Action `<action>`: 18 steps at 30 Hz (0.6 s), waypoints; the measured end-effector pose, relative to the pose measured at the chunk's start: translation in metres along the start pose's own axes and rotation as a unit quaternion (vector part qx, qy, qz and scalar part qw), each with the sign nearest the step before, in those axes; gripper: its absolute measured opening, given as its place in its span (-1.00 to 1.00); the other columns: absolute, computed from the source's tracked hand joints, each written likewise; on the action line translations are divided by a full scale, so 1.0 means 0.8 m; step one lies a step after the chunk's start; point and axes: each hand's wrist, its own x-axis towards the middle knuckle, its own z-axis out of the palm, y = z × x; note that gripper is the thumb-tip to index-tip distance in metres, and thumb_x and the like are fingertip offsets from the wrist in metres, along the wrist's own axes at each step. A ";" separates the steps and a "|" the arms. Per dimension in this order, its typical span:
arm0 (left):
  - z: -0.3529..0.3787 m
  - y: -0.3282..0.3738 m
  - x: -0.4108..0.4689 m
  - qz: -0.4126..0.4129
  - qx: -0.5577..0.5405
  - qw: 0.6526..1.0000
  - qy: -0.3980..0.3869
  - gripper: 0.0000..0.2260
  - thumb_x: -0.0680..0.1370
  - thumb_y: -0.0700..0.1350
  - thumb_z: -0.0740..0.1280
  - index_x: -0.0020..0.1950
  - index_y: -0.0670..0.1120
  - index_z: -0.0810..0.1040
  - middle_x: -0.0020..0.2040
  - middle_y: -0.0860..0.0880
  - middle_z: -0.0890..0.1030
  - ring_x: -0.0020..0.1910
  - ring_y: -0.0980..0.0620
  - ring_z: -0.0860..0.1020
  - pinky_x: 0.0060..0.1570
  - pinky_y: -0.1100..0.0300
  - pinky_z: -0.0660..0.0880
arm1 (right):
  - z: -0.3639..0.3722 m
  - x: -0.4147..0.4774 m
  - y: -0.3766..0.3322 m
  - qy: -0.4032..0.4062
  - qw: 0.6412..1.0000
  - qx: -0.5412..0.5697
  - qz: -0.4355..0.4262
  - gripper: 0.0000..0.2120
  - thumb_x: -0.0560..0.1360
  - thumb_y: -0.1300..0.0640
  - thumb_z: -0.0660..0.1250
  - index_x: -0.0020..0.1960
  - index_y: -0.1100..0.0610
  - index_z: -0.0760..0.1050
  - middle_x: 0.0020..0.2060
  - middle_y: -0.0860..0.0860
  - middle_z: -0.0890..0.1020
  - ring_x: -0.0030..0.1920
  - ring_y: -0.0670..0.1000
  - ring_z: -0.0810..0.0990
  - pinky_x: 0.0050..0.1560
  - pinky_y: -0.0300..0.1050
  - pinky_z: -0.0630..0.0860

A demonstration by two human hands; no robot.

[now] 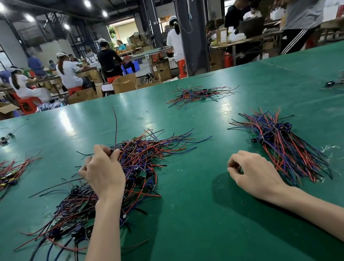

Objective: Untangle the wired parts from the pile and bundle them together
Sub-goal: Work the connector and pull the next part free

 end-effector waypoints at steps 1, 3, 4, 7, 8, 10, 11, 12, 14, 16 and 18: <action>-0.001 0.005 -0.001 0.019 -0.038 0.999 0.004 -0.82 0.54 -0.10 0.35 0.02 -0.20 0.48 -0.15 -0.18 0.61 -0.08 -0.19 0.53 0.14 -0.06 0.35 | 0.000 0.000 0.000 0.002 1.000 0.002 0.002 -0.89 0.54 0.08 0.25 -0.09 0.08 0.52 -0.13 -0.05 0.56 -0.13 0.05 0.53 -0.14 -0.09 0.46; -0.005 0.018 -0.005 0.072 -0.111 0.991 0.003 -0.83 0.56 -0.15 0.33 0.02 -0.24 0.44 -0.15 -0.19 0.59 -0.15 -0.21 0.53 0.01 -0.16 0.46 | 0.000 0.000 0.000 0.006 1.000 0.008 0.005 -0.89 0.53 0.08 0.26 -0.10 0.08 0.52 -0.14 -0.05 0.57 -0.13 0.05 0.53 -0.15 -0.09 0.46; -0.006 0.025 -0.009 0.103 -0.134 0.986 0.001 -0.84 0.56 -0.17 0.31 0.03 -0.24 0.42 -0.15 -0.20 0.58 -0.18 -0.21 0.53 -0.07 -0.18 0.49 | 0.000 0.000 0.000 0.007 1.000 0.009 0.004 -0.89 0.53 0.08 0.26 -0.10 0.08 0.52 -0.14 -0.05 0.57 -0.14 0.06 0.53 -0.15 -0.08 0.46; -0.007 0.050 -0.027 0.198 -0.168 0.966 -0.013 -0.86 0.56 -0.22 0.29 0.06 -0.27 0.43 -0.13 -0.20 0.58 -0.21 -0.16 0.54 -0.18 -0.12 0.54 | 0.001 -0.002 -0.002 0.010 1.000 0.003 -0.010 -0.89 0.53 0.09 0.26 -0.11 0.09 0.52 -0.16 -0.04 0.58 -0.17 0.06 0.53 -0.17 -0.08 0.46; -0.007 0.058 -0.035 0.227 -0.176 0.958 -0.022 -0.86 0.56 -0.24 0.30 0.06 -0.28 0.43 -0.12 -0.20 0.58 -0.20 -0.14 0.55 -0.19 -0.08 0.54 | 0.000 -0.002 -0.002 0.017 1.000 0.010 -0.015 -0.90 0.53 0.10 0.27 -0.11 0.10 0.53 -0.17 -0.04 0.58 -0.17 0.05 0.53 -0.17 -0.07 0.46; -0.004 0.073 -0.052 0.275 -0.192 0.941 -0.041 -0.87 0.54 -0.28 0.33 0.04 -0.27 0.44 -0.12 -0.18 0.57 -0.17 -0.11 0.53 -0.17 0.01 0.51 | 0.000 -0.002 -0.004 0.025 0.998 0.054 -0.032 -0.92 0.51 0.13 0.31 -0.13 0.10 0.55 -0.21 -0.05 0.60 -0.22 0.00 0.52 -0.15 -0.07 0.47; -0.001 0.080 -0.061 0.293 -0.200 0.934 -0.050 -0.87 0.52 -0.29 0.34 0.03 -0.27 0.45 -0.11 -0.16 0.56 -0.15 -0.08 0.52 -0.14 0.07 0.48 | -0.001 -0.002 -0.006 0.020 0.994 0.096 -0.040 -0.94 0.49 0.15 0.35 -0.14 0.10 0.57 -0.23 -0.06 0.61 -0.28 -0.06 0.50 -0.16 -0.10 0.47; 0.002 0.087 -0.070 0.305 -0.209 0.927 -0.063 -0.85 0.51 -0.28 0.36 0.03 -0.26 0.46 -0.11 -0.15 0.55 -0.12 -0.05 0.49 -0.10 0.11 0.44 | -0.002 -0.003 -0.009 0.008 0.987 0.152 -0.043 -0.97 0.48 0.17 0.38 -0.14 0.09 0.58 -0.26 -0.08 0.61 -0.36 -0.11 0.46 -0.20 -0.18 0.46; 0.009 0.099 -0.090 0.311 -0.225 0.917 -0.109 -0.81 0.49 -0.26 0.39 0.06 -0.25 0.47 -0.06 -0.13 0.55 -0.06 -0.02 0.46 -0.03 0.16 0.40 | -0.005 -0.005 -0.015 -0.048 0.958 0.283 -0.022 -0.95 0.46 0.19 0.42 -0.10 0.06 0.61 -0.28 -0.09 0.63 -0.44 -0.12 0.44 -0.30 -0.27 0.43; 0.016 0.106 -0.110 0.314 -0.239 0.904 -0.167 -0.75 0.48 -0.25 0.40 0.12 -0.24 0.47 -0.02 -0.08 0.54 -0.01 0.01 0.46 0.04 0.21 0.38 | -0.008 -0.006 -0.020 -0.111 0.913 0.391 0.006 -0.91 0.47 0.18 0.42 -0.03 0.06 0.62 -0.31 -0.09 0.64 -0.41 -0.09 0.50 -0.33 -0.27 0.42; 0.022 0.109 -0.128 0.322 -0.251 0.887 -0.216 -0.71 0.47 -0.27 0.40 0.17 -0.20 0.45 -0.01 0.03 0.52 0.03 0.05 0.45 0.09 0.27 0.36 | -0.009 -0.006 -0.025 -0.136 0.865 0.482 0.039 -0.90 0.42 0.14 0.42 -0.06 0.09 0.62 -0.39 -0.06 0.61 -0.41 -0.09 0.49 -0.36 -0.30 0.39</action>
